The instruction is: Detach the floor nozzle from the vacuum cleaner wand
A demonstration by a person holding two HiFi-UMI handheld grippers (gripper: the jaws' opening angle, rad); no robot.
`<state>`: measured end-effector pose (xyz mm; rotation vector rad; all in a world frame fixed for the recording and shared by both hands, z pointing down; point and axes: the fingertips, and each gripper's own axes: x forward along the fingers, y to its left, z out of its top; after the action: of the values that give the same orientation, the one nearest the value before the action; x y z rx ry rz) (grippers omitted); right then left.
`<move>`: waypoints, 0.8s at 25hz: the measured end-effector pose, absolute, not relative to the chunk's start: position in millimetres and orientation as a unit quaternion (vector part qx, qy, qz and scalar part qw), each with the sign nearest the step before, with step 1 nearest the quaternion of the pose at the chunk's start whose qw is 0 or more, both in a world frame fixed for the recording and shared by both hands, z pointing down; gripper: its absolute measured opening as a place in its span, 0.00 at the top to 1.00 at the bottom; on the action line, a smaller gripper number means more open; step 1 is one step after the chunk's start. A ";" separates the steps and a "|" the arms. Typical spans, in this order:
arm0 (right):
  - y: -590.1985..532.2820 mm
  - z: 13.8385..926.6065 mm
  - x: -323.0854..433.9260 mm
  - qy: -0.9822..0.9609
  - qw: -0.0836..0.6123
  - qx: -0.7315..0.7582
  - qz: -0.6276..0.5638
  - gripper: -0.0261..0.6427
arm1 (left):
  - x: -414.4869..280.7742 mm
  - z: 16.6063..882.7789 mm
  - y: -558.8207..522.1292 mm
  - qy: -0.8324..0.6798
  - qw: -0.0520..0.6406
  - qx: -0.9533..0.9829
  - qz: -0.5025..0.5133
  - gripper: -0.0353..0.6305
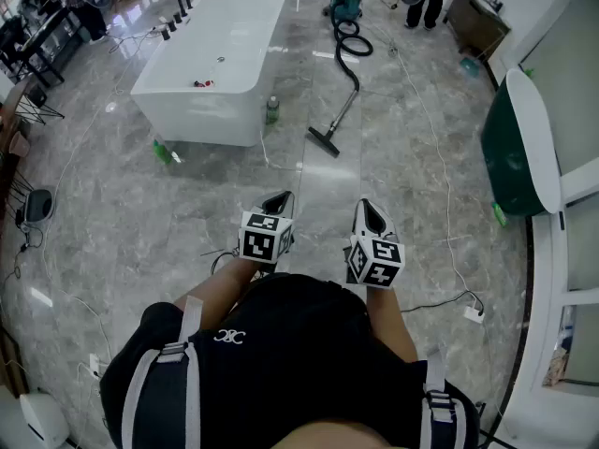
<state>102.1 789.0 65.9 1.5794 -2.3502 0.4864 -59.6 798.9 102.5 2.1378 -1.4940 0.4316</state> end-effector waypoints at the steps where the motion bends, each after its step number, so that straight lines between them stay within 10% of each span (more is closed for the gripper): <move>1: 790.2 67.1 95.7 -0.811 0.137 0.543 0.168 0.95 | -63.6 102.0 799.5 -0.545 0.241 0.787 0.159 0.94; 20: 644.7 82.8 77.1 -0.836 0.146 0.507 0.153 0.95 | -68.4 116.3 681.7 -0.571 0.250 0.766 0.157 0.94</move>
<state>77.1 644.7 82.8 1.4600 -2.4064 0.4403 -68.4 681.7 116.3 2.0854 -1.5561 0.4272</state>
